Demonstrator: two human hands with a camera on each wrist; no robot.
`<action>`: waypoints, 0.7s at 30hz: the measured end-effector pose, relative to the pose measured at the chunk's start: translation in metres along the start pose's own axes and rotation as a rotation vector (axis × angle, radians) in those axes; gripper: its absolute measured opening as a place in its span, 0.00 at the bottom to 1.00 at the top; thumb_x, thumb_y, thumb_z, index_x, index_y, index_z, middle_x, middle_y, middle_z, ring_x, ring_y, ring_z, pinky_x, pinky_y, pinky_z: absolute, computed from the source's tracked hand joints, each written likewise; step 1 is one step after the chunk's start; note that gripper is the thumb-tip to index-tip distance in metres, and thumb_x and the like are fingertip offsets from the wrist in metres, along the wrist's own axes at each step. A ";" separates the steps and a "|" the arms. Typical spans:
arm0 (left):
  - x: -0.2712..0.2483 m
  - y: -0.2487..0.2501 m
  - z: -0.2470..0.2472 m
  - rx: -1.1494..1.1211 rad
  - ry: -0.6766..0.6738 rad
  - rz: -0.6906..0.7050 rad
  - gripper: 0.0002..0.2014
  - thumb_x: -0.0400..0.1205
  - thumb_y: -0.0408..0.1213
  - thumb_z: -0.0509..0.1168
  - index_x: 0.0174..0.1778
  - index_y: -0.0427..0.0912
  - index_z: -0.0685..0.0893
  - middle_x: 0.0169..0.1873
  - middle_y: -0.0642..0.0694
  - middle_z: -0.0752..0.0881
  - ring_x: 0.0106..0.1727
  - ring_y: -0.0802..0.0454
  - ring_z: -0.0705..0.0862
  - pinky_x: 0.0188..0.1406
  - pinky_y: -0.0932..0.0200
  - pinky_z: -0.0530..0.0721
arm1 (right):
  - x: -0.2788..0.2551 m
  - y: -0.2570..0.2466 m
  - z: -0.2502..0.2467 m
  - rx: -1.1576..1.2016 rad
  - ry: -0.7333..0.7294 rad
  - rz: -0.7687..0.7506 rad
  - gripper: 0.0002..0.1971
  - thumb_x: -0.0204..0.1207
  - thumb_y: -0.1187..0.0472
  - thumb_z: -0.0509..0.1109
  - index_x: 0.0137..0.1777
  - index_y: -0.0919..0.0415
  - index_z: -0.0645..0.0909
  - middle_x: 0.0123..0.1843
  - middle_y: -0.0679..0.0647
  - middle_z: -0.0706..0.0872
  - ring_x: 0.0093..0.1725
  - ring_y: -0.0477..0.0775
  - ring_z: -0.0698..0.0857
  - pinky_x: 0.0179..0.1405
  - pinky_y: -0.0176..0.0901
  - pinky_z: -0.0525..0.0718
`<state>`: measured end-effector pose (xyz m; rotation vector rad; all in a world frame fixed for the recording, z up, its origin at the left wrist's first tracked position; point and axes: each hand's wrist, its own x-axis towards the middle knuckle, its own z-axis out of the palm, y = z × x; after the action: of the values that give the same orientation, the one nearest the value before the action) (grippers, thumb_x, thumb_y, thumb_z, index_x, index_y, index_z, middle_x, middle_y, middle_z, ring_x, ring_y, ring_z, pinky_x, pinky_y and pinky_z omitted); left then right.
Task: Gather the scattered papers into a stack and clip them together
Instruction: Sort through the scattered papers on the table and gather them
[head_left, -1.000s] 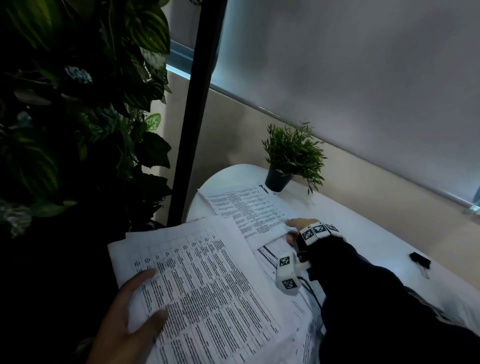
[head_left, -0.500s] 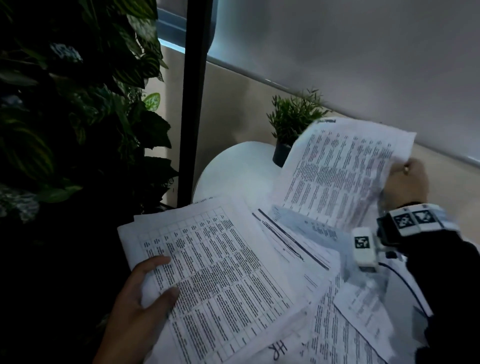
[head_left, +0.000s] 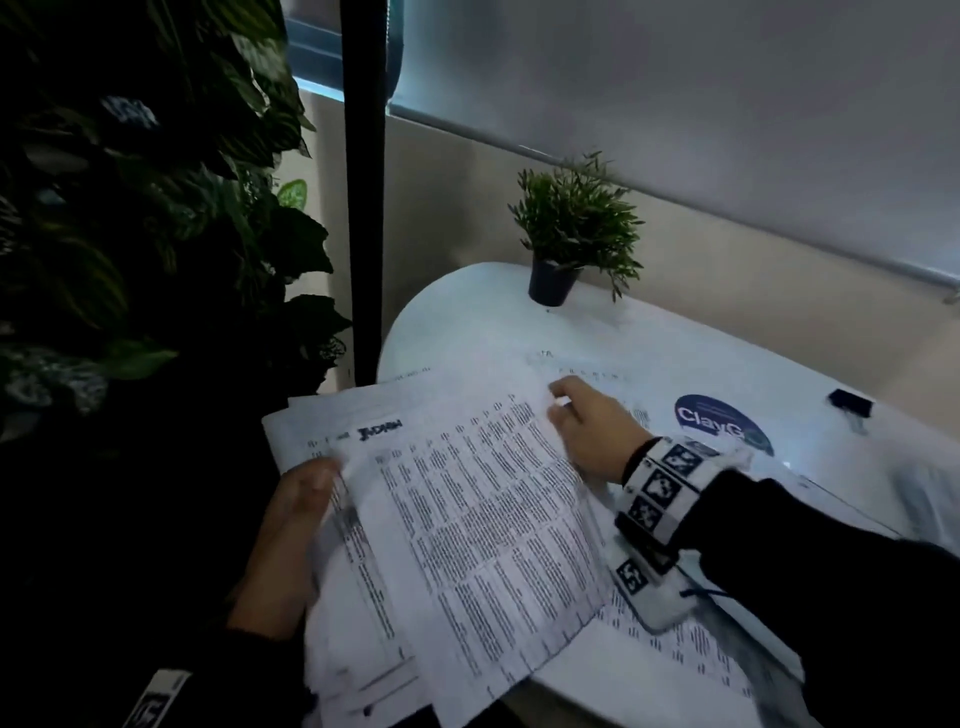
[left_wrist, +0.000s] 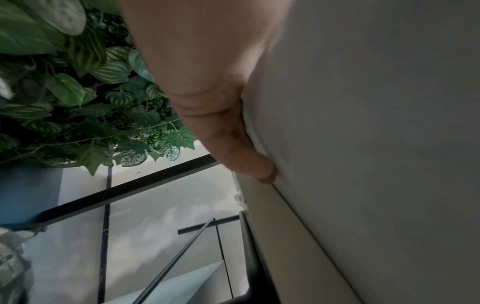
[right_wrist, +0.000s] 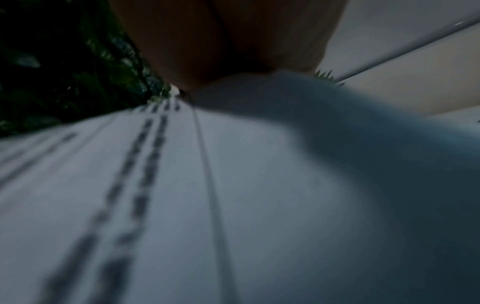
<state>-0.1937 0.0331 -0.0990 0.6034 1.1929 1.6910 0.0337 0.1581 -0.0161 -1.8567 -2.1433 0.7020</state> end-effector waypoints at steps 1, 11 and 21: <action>-0.002 -0.002 0.000 0.039 -0.011 0.019 0.38 0.56 0.65 0.79 0.56 0.47 0.78 0.52 0.59 0.86 0.48 0.67 0.87 0.44 0.64 0.88 | -0.002 -0.004 0.005 0.016 -0.049 -0.009 0.16 0.85 0.59 0.55 0.72 0.55 0.68 0.42 0.54 0.81 0.32 0.47 0.77 0.29 0.38 0.73; -0.035 0.057 0.033 0.378 -0.053 0.498 0.48 0.72 0.17 0.70 0.78 0.55 0.51 0.72 0.56 0.70 0.64 0.74 0.77 0.66 0.63 0.73 | -0.041 0.014 -0.029 0.441 -0.312 -0.154 0.50 0.70 0.53 0.76 0.82 0.47 0.44 0.73 0.49 0.73 0.68 0.48 0.79 0.67 0.42 0.77; -0.019 0.102 0.141 0.213 -0.392 0.578 0.21 0.79 0.28 0.65 0.69 0.35 0.72 0.59 0.48 0.85 0.59 0.58 0.86 0.54 0.64 0.84 | -0.094 0.044 -0.094 1.043 0.362 -0.397 0.19 0.66 0.61 0.71 0.59 0.54 0.76 0.50 0.43 0.91 0.52 0.45 0.89 0.50 0.36 0.85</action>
<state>-0.1145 0.0708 0.0533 1.4494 0.9674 1.7954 0.1320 0.0901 0.0565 -0.8827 -1.3828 1.0068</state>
